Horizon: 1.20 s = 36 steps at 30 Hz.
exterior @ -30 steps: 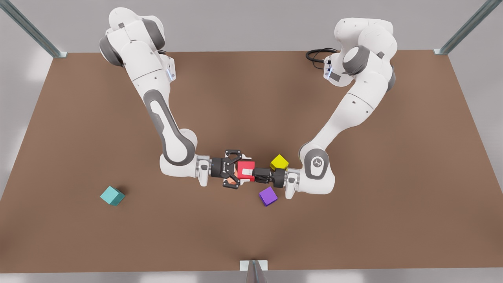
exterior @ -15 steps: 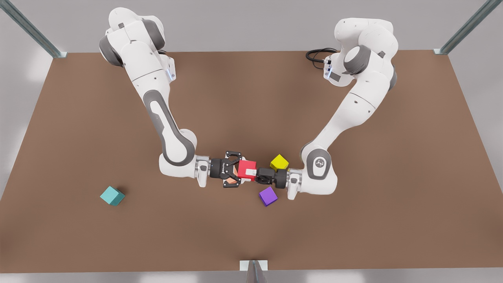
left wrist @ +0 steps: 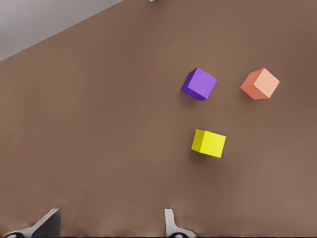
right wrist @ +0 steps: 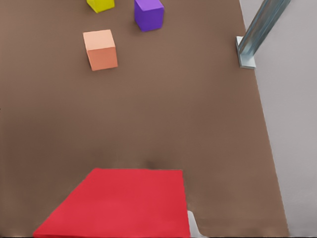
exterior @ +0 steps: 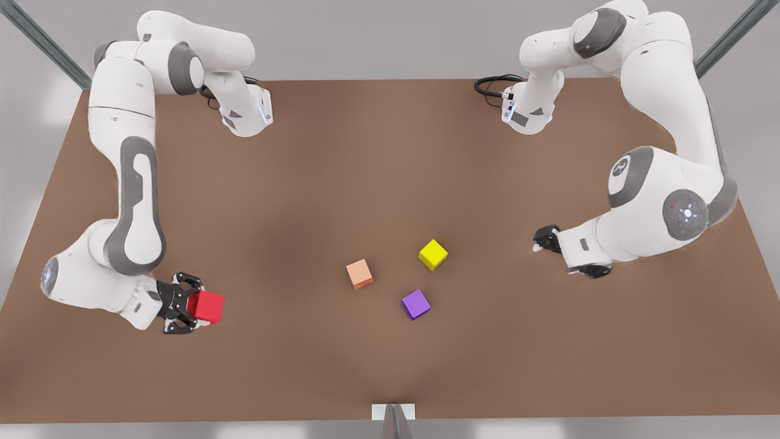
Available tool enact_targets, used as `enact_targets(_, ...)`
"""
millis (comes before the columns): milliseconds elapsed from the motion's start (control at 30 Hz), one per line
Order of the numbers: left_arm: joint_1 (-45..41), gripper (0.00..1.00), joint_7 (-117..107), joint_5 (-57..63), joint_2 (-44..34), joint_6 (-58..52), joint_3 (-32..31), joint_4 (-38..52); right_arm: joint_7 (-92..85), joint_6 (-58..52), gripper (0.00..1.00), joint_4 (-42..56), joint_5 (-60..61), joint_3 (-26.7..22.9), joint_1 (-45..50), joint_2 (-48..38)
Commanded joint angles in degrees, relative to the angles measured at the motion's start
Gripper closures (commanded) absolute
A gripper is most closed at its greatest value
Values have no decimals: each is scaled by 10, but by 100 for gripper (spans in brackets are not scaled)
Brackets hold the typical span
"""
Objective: Pick up red wooden cube and pass to hand red wooden cube and place in blue wooden cube
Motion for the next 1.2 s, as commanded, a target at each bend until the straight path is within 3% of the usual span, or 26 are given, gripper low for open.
enact_targets(0, -86, 0, -79, -17, -119, -30, 166, -114, 391, 3, 38, 49, -196, -15, 2, 34)
enact_targets(133, -86, 0, -95, -18, -104, -58, 162, -115, 467, 85, 38, 49, -309, -20, 7, 54)
enact_targets(533, -95, 0, -93, -38, -93, -56, 150, -109, 532, 134, 38, -116, -316, -31, 4, -8)
enact_targets(967, -96, 0, -95, -36, -85, -56, 149, -109, 536, 222, 36, -185, -316, -40, 4, -4)
enact_targets(1033, -95, 0, -95, -36, -83, -55, 149, -109, 536, 221, 31, -185, -316, -40, 4, -4)
enact_targets(1100, -95, 0, -94, -35, -82, -55, 149, -109, 536, 221, 0, -185, -315, -40, 4, -4)
enact_targets(1167, -94, 0, -94, -35, -82, -55, 149, -109, 536, 221, 0, -185, -315, -40, 4, -4)
